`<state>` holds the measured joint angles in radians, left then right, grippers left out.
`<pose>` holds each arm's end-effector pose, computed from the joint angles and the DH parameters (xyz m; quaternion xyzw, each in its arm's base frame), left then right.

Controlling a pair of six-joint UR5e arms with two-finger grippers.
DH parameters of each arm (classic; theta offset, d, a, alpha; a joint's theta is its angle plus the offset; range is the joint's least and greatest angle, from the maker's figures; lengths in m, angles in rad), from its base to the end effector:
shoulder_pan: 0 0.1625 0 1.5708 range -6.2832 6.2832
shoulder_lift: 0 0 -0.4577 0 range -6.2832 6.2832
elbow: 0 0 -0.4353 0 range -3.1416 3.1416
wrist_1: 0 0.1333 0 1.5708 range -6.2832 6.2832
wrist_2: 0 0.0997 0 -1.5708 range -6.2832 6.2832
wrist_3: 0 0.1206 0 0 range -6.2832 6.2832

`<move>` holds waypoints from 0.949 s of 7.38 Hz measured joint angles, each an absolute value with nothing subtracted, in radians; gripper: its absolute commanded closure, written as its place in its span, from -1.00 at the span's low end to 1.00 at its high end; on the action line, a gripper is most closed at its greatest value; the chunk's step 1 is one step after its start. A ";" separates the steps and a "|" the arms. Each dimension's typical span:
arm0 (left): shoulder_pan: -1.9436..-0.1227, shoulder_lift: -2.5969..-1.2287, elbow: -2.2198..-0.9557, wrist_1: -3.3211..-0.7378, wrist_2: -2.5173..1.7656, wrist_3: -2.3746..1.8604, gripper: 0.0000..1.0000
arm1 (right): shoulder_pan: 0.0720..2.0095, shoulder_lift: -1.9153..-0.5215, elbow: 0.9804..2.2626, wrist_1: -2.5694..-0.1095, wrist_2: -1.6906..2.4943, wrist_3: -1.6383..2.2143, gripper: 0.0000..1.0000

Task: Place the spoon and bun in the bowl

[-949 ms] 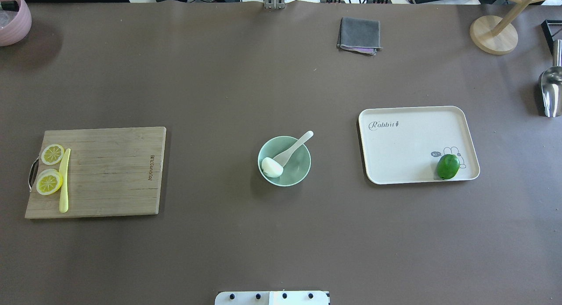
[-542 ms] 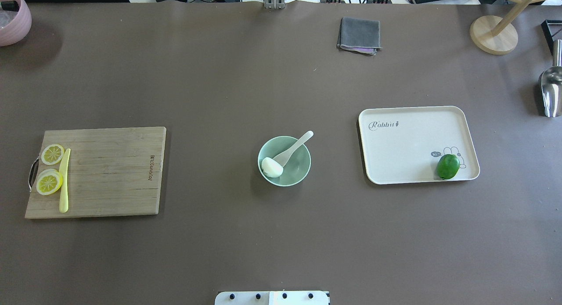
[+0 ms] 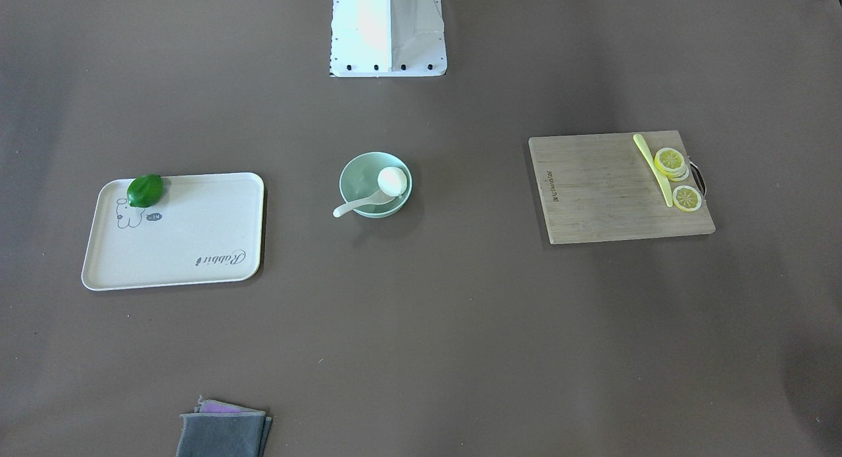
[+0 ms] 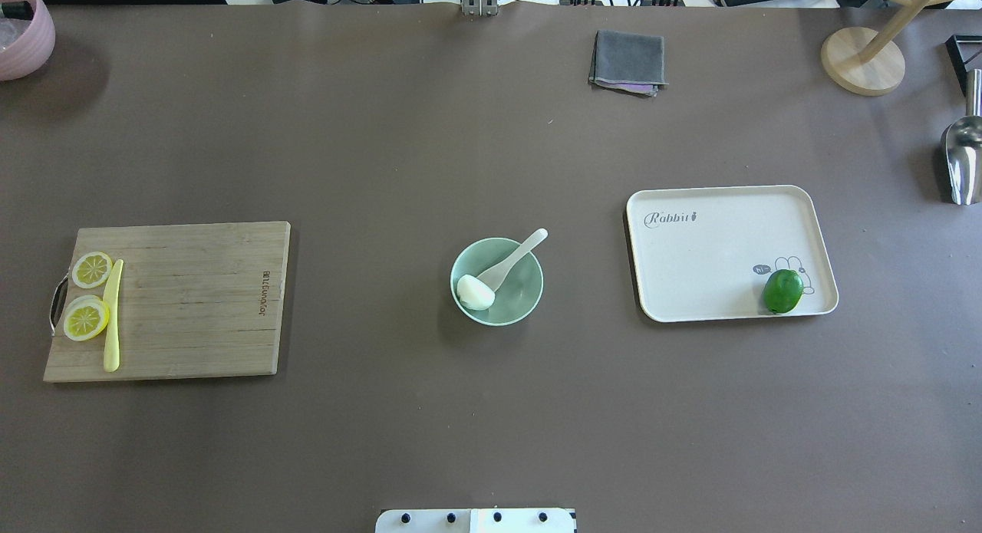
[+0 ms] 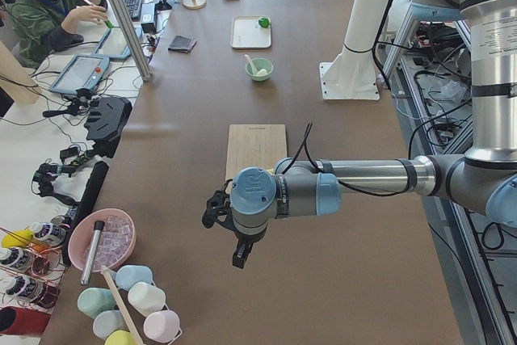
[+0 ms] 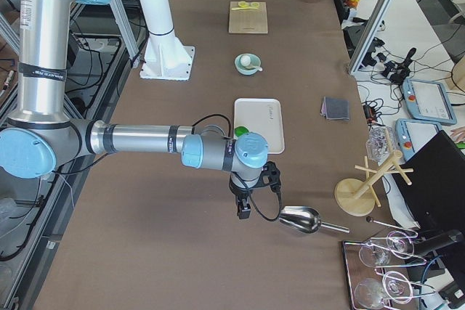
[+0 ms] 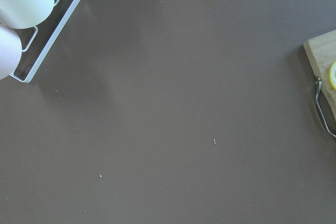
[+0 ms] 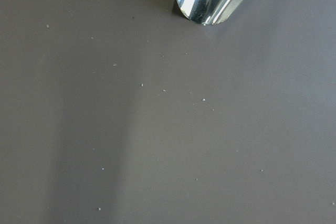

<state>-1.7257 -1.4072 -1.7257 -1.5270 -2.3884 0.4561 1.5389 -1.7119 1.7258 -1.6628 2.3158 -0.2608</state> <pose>-0.1151 -0.4435 0.7055 0.0966 0.3862 0.1273 0.9085 0.0367 -0.4648 0.7058 0.0054 -0.3654 -0.1217 0.9228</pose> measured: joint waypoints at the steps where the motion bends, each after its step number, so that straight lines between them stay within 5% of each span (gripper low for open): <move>1: -1.726 -1.407 -1.726 -1.527 -2.388 0.457 -0.97 | 1.539 -1.712 1.726 -1.663 2.316 -0.261 -1.00; 7: -1.726 -1.407 -1.729 -1.526 -2.388 0.457 -0.98 | 1.537 -1.712 1.726 -1.663 2.330 -0.262 -1.00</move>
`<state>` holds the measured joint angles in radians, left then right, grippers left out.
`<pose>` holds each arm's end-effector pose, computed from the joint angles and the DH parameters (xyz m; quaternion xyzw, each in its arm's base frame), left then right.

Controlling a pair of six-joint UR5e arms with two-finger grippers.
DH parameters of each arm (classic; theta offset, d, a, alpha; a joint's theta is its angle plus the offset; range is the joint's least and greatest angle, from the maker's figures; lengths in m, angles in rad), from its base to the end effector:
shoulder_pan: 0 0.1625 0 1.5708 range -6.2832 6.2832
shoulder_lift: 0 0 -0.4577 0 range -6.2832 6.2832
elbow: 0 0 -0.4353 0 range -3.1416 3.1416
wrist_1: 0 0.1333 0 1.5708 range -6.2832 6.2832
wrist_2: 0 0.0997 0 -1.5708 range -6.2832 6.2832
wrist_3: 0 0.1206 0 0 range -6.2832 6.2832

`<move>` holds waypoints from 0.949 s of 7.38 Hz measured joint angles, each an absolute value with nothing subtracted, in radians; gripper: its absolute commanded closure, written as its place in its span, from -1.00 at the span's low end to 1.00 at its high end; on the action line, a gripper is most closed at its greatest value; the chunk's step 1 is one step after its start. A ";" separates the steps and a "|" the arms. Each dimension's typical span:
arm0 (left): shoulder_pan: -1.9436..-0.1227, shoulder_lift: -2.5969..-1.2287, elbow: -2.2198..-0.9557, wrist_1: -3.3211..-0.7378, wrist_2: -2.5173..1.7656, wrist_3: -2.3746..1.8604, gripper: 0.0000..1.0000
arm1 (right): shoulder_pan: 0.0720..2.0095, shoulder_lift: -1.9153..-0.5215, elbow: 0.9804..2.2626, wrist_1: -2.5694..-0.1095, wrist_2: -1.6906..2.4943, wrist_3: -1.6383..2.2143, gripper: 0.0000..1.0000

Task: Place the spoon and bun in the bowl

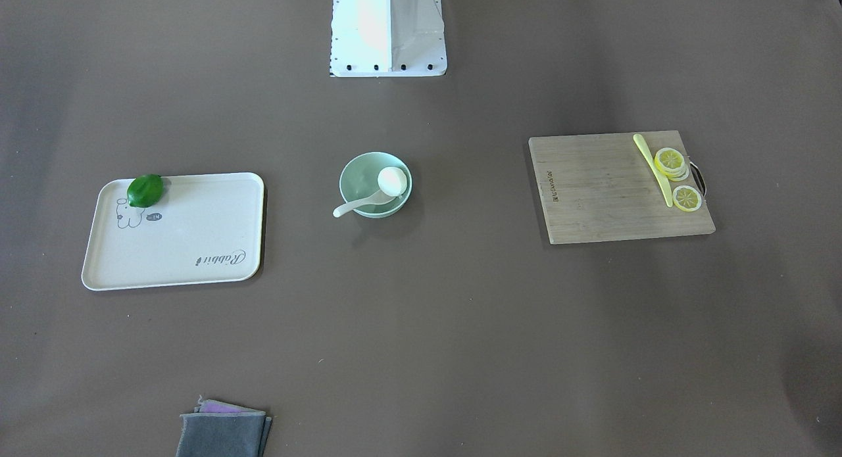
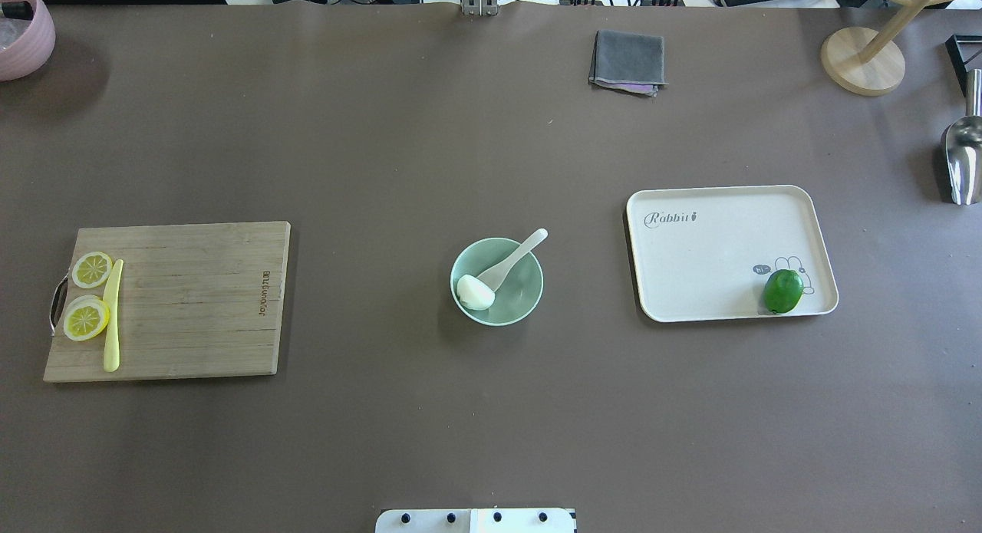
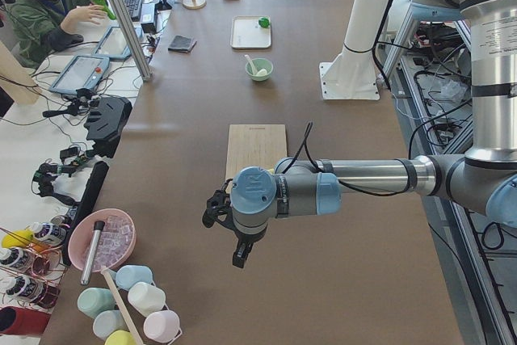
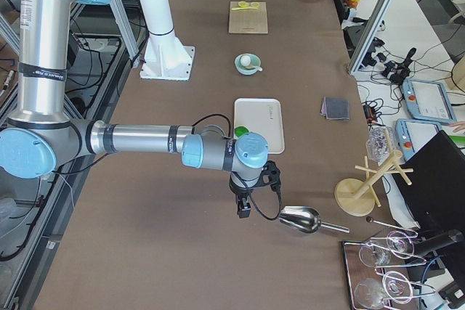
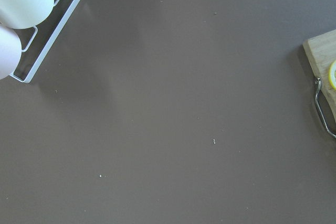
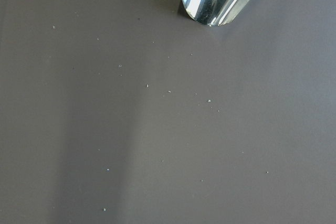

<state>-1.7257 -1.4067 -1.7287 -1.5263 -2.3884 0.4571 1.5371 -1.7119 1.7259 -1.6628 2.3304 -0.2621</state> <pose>-0.1151 -0.4435 0.7042 0.0975 0.3859 0.1281 0.9084 0.0346 -0.4649 0.7045 0.0062 -0.3722 -0.1225 0.9200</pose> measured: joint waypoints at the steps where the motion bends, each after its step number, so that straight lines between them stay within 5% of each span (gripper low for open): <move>1: -1.726 -1.407 -1.729 -1.526 -2.388 0.457 -0.97 | 1.537 -1.712 1.727 -1.663 2.332 -0.262 -1.00; 7: -1.726 -1.406 -1.729 -1.526 -2.390 0.457 -0.97 | 1.536 -1.712 1.727 -1.663 2.342 -0.262 -1.00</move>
